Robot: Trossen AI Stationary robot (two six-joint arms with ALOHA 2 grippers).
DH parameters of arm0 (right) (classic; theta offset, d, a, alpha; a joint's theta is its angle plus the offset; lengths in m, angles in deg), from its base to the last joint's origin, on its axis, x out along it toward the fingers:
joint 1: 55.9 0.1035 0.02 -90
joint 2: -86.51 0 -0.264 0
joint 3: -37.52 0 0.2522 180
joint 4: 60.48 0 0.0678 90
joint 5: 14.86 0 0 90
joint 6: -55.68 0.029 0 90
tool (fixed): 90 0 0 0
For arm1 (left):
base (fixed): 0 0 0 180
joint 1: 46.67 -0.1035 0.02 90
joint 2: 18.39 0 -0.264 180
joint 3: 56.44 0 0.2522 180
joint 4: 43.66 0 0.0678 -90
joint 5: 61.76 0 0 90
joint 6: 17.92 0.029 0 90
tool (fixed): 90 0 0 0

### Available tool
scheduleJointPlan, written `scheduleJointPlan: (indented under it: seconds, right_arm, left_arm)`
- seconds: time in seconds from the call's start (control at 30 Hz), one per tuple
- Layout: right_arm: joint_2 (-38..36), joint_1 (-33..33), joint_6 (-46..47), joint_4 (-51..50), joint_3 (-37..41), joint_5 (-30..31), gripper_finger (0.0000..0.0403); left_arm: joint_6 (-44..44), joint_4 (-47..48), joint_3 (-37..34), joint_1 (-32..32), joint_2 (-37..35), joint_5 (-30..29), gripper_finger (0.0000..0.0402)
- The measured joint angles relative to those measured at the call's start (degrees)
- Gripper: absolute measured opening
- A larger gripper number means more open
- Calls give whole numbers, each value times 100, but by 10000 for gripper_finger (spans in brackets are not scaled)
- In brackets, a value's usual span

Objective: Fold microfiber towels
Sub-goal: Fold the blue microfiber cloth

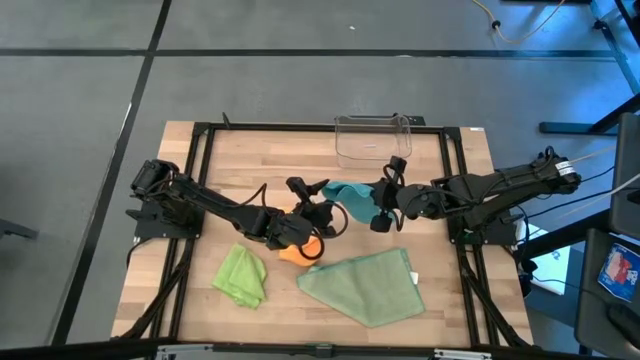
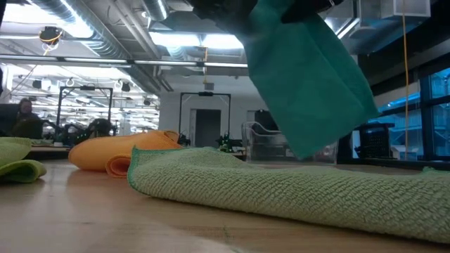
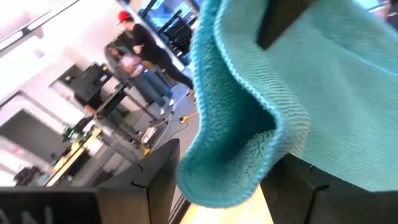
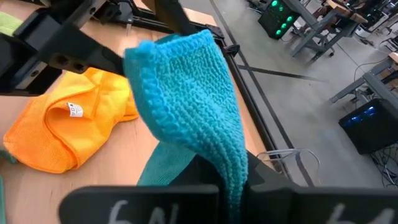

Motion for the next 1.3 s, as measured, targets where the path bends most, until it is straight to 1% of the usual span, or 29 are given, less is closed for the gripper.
scheduleJointPlan:
  seconds: [0.07, 0.17, 0.3, 0.47, 0.5, 0.57, 0.73, 0.93, 1.0, 1.1, 1.17, 1.3]
  right_arm:
    - [0, 0, 2, 0, 0, 2, 2]
    - [0, 0, 0, -2, 0, 10, 2]
    - [0, 0, 0, -7, 0, 13, 2]
    - [0, 0, -2, -34, 0, 13, 2]
    - [0, 0, -3, -35, 0, 13, 3]
    - [0, 0, -8, -35, 0, 13, 8]
    - [0, 0, -4, -33, 0, 11, 36]
    - [0, 0, -124, 86, 0, -17, 58]
    - [0, -2, -198, 91, 0, -213, 65]
    - [0, -2, -193, 90, 0, -766, 72]
    - [0, 0, -181, 84, 0, -1022, 73]
    - [0, 0, -176, -39, 0, -1087, 74]
  left_arm:
    - [31, 4, 0, 12, 0, 126, 190]
    - [31, 4, 0, 46, 0, 162, 165]
    - [133, 4, 0, 125, 0, 88, 109]
    - [138, 6, 0, 220, 0, -26, 19]
    - [138, 2, 0, 234, 0, -27, 10]
    - [135, -26, 0, 236, 0, -28, 5]
    - [112, -47, 0, 234, 0, -19, 1]
    - [103, -40, 0, 229, 0, 202, 0]
    - [101, -28, 0, 232, 0, 208, 0]
    - [101, -29, 0, 229, 0, 206, 0]
    - [103, -29, 0, 225, 0, 206, 0]
    - [138, -29, 0, 225, 0, 171, 0]
